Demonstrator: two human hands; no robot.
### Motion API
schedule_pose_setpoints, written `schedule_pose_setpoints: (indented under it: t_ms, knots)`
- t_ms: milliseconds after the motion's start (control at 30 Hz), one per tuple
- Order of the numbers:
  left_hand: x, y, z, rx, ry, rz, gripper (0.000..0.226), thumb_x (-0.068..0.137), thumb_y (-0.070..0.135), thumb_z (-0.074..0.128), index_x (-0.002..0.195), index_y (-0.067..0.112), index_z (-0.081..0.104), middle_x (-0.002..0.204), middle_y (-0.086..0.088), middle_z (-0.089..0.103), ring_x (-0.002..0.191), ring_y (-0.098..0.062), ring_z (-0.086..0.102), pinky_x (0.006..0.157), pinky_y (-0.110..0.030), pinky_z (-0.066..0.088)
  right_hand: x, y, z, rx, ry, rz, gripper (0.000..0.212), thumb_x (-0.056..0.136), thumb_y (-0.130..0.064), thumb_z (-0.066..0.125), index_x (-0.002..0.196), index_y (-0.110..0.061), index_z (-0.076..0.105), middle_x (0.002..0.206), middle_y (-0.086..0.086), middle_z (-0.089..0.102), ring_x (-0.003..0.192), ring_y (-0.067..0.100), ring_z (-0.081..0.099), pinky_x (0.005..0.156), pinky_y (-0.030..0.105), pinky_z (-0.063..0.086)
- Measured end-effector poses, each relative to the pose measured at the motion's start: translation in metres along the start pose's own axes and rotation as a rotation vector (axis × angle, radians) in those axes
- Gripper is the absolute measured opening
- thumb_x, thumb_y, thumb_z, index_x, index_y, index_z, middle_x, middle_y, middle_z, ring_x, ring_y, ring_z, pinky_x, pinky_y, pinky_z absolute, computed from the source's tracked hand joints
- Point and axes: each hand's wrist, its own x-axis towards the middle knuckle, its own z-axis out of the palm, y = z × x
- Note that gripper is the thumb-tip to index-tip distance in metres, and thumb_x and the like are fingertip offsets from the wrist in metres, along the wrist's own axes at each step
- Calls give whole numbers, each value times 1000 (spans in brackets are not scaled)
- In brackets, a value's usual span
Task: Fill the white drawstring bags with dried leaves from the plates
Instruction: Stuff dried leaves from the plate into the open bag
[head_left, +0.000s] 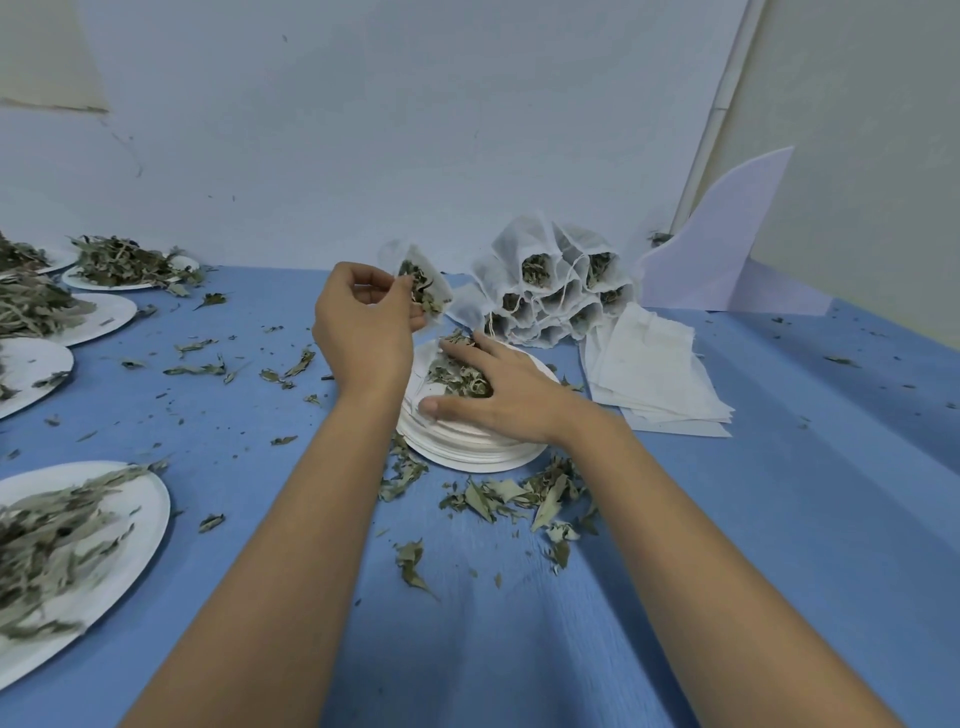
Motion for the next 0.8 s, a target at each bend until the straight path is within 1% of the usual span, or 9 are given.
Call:
schedule_pose_setpoints:
  t_ms: [200, 267, 333, 433, 533, 600, 667, 733, 800]
  knots:
    - [1, 0, -2, 2, 6, -15, 20, 88, 10, 65, 75, 17, 52, 75, -6, 61, 49, -4, 61, 52, -15, 50, 7, 2, 0, -12, 77, -41, 59, 93, -44, 55, 146, -29, 34, 156, 5, 22, 145, 21, 17, 116, 36, 19]
    - [1, 0, -2, 2, 17, -13, 21, 88, 9, 64, 75, 18, 51, 76, -6, 60, 49, -4, 61, 51, -14, 48, 10, 2, 1, -31, 121, -33, 58, 94, -40, 54, 146, -28, 34, 151, 7, 31, 140, 26, 25, 113, 39, 25]
    - [2, 2, -3, -12, 39, -1, 22, 88, 9, 64, 74, 19, 51, 77, -5, 59, 51, -6, 61, 53, -15, 50, 14, 2, 3, -61, 191, -9, 62, 93, -43, 54, 148, -30, 28, 145, 10, 33, 135, 29, 26, 111, 40, 28]
    - [10, 10, -8, -30, 113, 48, 23, 88, 12, 65, 73, 21, 50, 77, -1, 58, 58, -12, 62, 57, -22, 53, 18, 2, 1, -113, 269, 19, 75, 86, -60, 54, 149, -39, 18, 154, 9, 17, 140, 31, 14, 111, 46, 21]
    - [20, 17, -18, 7, 163, 81, 21, 86, 17, 66, 74, 25, 51, 76, 3, 58, 74, -24, 67, 69, -36, 57, 23, 4, -1, -165, 186, -4, 83, 78, -74, 51, 147, -49, 11, 160, 0, -6, 146, 29, -2, 114, 52, 8]
    - [24, 17, -22, 47, 138, 78, 20, 85, 19, 67, 74, 26, 51, 77, 2, 60, 81, -27, 66, 74, -40, 56, 26, 5, 0, -150, 113, -28, 82, 78, -74, 50, 147, -49, 15, 160, -2, -8, 147, 26, -6, 117, 51, 5]
    - [23, 15, -23, 75, 67, 48, 20, 84, 18, 68, 74, 25, 52, 76, -1, 60, 74, -23, 64, 73, -38, 56, 27, 6, 2, -117, 87, -74, 72, 82, -69, 50, 146, -42, 29, 161, -1, 1, 147, 21, 1, 118, 46, 9]
    - [19, 12, -20, 101, -4, 35, 20, 84, 16, 68, 74, 23, 53, 71, 0, 60, 64, -17, 60, 69, -35, 55, 27, 6, 4, -58, 102, -117, 56, 88, -58, 52, 137, -31, 48, 155, 2, 26, 143, 18, 20, 114, 38, 22]
    - [15, 10, -16, 130, -52, 39, 20, 85, 16, 68, 74, 22, 53, 69, 1, 59, 63, -15, 60, 73, -38, 57, 27, 4, 3, 9, 133, -135, 39, 91, -49, 55, 119, -21, 60, 129, 4, 49, 123, 19, 42, 102, 33, 35]
